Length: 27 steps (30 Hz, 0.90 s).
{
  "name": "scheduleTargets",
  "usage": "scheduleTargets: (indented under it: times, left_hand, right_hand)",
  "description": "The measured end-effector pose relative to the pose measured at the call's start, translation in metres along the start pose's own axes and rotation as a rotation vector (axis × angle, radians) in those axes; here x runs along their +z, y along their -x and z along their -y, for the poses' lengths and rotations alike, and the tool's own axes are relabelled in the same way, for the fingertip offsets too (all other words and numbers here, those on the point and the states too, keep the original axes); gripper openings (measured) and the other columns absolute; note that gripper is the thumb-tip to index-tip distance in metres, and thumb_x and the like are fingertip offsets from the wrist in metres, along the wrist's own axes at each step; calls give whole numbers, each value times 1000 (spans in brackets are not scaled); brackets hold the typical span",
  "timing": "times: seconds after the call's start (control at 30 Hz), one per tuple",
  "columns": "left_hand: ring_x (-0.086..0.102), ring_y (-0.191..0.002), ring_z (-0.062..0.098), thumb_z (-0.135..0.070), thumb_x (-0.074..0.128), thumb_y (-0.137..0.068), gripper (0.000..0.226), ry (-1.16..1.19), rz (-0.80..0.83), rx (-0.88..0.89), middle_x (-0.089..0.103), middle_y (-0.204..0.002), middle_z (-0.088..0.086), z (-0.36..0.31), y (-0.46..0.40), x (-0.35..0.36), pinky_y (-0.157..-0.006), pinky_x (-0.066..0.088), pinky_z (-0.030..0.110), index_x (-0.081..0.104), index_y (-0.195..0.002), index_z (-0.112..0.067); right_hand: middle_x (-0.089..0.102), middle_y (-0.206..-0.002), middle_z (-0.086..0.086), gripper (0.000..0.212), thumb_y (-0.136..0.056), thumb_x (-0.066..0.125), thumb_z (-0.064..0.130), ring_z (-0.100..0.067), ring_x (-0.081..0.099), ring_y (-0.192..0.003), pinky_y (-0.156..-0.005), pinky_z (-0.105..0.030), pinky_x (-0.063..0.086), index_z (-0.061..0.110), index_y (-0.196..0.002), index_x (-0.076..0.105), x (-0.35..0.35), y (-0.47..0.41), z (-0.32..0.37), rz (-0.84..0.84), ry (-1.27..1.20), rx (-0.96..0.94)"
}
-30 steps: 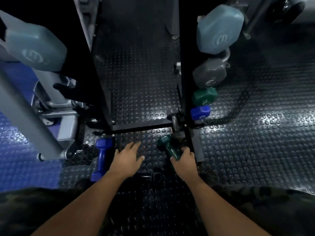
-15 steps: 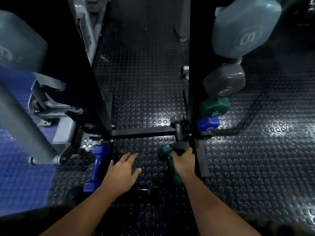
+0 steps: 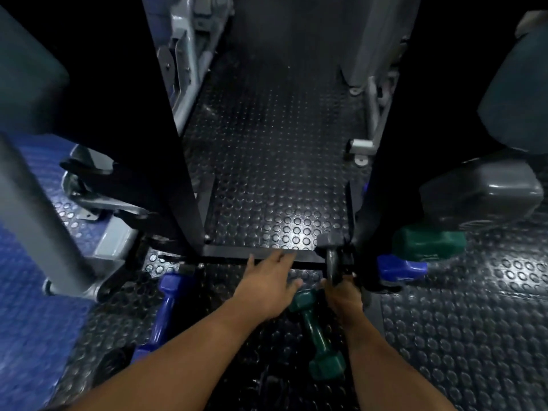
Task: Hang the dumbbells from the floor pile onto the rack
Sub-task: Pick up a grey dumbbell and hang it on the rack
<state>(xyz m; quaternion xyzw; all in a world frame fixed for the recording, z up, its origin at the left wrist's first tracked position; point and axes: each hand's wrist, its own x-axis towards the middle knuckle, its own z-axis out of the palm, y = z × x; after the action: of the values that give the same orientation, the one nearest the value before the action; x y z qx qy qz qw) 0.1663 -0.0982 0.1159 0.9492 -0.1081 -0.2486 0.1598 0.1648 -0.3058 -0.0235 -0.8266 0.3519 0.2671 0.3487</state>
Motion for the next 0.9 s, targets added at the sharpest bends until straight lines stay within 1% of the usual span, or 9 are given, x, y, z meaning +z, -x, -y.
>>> scheduleTargets:
  times: [0.23, 0.37, 0.43, 0.47, 0.57, 0.6, 0.67, 0.8, 0.9]
  left_hand:
    - [31, -155, 24, -55, 42, -106, 67, 20, 20, -31, 20, -172, 1, 6, 2, 10, -130, 4, 58, 16, -164, -33]
    - [28, -156, 25, -56, 42, -106, 68, -19, 39, -6, 19, -173, 3, 13, -5, 11, -129, 4, 59, 16, -164, -33]
    - [26, -157, 26, -56, 42, -106, 68, -27, 43, 3, 18, -173, 4, 8, -10, 12, -129, 5, 59, 15, -164, -33]
    - [25, -157, 27, -56, 42, -107, 68, -31, 52, 11, 18, -173, 5, 6, -10, 13, -129, 5, 59, 15, -164, -33]
    - [20, -159, 26, -53, 43, -107, 68, -58, 67, 27, 14, -174, 5, 4, -2, 17, -129, 5, 59, 13, -165, -33]
    - [18, -160, 26, -52, 44, -106, 69, -72, 56, 25, 14, -174, 5, 7, 4, 18, -129, 5, 59, 13, -165, -33]
    - [19, -160, 24, -51, 48, -105, 69, -79, 25, 10, 18, -173, 5, 19, 15, 15, -129, 10, 60, 17, -164, -32]
    - [22, -158, 20, -53, 48, -105, 69, -23, -29, -12, 22, -172, 3, 40, 38, 0, -129, 16, 55, 19, -165, -32]
    - [26, -156, 22, -53, 47, -106, 69, -24, -59, -5, 25, -170, 3, 38, 52, -14, -129, 19, 53, 18, -165, -32]
  right_hand:
    - [61, -143, -20, 76, -91, 68, 54, -38, 60, -131, -106, -39, 47, 5, -148, 52, 9, -31, 4, 20, 87, -17]
    - [77, -111, -12, 70, -65, 72, 58, -34, 73, -105, -86, -35, 58, 14, -119, 71, 19, -53, -5, 55, 68, 28]
    - [79, -86, -6, 71, -43, 74, 59, -32, 77, -83, -75, -42, 65, 17, -100, 75, 25, -78, -23, 83, -62, 76]
    - [78, -78, -5, 66, -39, 74, 56, -31, 77, -75, -71, -47, 67, 18, -92, 75, 20, -71, -21, 83, -103, 87]
    - [76, -77, -8, 27, -68, 78, 37, -32, 76, -73, -67, -43, 65, 14, -82, 74, 0, -30, -5, 89, -191, 49]
    - [75, -77, -9, 23, -74, 78, 34, -32, 75, -73, -65, -42, 65, 13, -81, 73, -4, -16, 0, 67, -207, 36]
    - [75, -70, -7, 30, -71, 78, 38, -32, 74, -67, -63, -45, 64, 12, -85, 76, -6, 1, -3, 27, -251, 14]
    - [74, -65, -8, 13, -80, 81, 21, -26, 67, -51, -48, -34, 55, 11, -87, 77, -9, 54, -9, 56, -270, -52]
    - [75, -67, -5, 13, -77, 83, 21, -30, 74, -65, -60, -48, 61, 13, -84, 75, -14, 103, -1, 108, -199, -98]
